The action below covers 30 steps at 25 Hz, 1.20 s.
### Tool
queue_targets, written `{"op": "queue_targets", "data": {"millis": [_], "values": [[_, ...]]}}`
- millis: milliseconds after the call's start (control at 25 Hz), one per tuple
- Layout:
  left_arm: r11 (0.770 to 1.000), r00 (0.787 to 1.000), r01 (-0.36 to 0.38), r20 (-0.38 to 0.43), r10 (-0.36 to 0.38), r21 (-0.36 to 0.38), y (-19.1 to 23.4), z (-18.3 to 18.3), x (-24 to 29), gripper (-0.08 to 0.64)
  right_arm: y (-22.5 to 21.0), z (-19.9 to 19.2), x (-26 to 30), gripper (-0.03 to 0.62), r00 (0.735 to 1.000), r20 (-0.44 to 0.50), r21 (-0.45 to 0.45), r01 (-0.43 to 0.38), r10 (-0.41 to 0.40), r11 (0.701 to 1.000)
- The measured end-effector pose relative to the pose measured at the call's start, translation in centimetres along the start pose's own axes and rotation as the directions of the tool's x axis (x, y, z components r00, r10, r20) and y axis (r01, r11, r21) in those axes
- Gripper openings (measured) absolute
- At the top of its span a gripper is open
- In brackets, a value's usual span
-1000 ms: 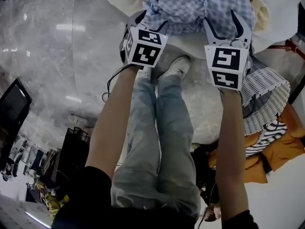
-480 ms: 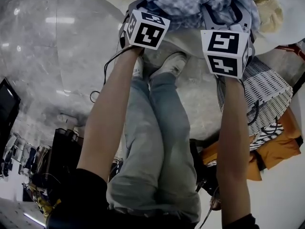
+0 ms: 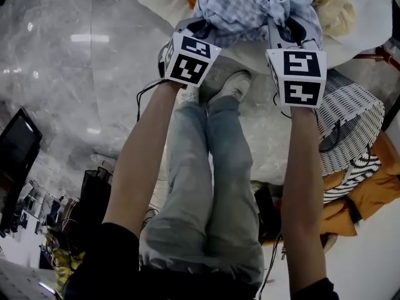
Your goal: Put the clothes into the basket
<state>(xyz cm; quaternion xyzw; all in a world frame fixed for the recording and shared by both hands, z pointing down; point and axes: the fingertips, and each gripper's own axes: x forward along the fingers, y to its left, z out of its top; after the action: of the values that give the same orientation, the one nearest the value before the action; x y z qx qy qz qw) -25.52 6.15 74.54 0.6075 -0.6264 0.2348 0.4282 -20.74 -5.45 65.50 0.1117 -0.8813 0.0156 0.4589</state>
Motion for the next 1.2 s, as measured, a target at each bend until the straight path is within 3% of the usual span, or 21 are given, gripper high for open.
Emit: {"op": "queue_targets", "data": {"millis": [240,440,600,760,920,1040,1200], "values": [[1.000,0.996,-0.001,0.089,0.004,-0.030,-0.5,4.1,-7.7,0.043,2.4,3.2,-7.0,0.048,0.994,0.106,0.116,-0.002,-0.010,0.993],[1.000,0.990,0.005,0.144,-0.006,0.011,-2.5,7.0,-14.5,0.043,3.6,5.3,-14.0,0.048,0.979,0.200,0.237,-0.006,-0.042,0.972],[0.997,0.983,0.025,0.181,-0.037,0.072,-4.2,9.8,-19.4,0.041,3.4,6.7,-19.2,0.048,0.958,0.264,0.355,0.009,-0.109,0.935],[0.988,0.975,0.065,0.204,-0.092,0.137,-6.9,13.0,-23.5,0.041,2.2,7.5,-24.2,0.048,0.936,0.298,0.458,0.033,-0.188,0.888],[0.959,0.958,0.124,0.221,-0.183,0.255,-12.5,17.3,-26.0,0.043,-0.5,6.5,-30.2,0.048,0.898,0.315,0.559,0.086,-0.307,0.825],[0.926,0.940,0.172,0.227,-0.256,0.336,-17.7,19.8,-27.4,0.043,-2.4,4.6,-35.3,0.048,0.861,0.314,0.628,0.127,-0.400,0.767],[0.867,0.901,0.254,0.222,-0.374,0.428,-25.1,23.3,-27.7,0.043,-5.4,1.1,-41.5,0.048,0.793,0.286,0.709,0.203,-0.538,0.676]]}}
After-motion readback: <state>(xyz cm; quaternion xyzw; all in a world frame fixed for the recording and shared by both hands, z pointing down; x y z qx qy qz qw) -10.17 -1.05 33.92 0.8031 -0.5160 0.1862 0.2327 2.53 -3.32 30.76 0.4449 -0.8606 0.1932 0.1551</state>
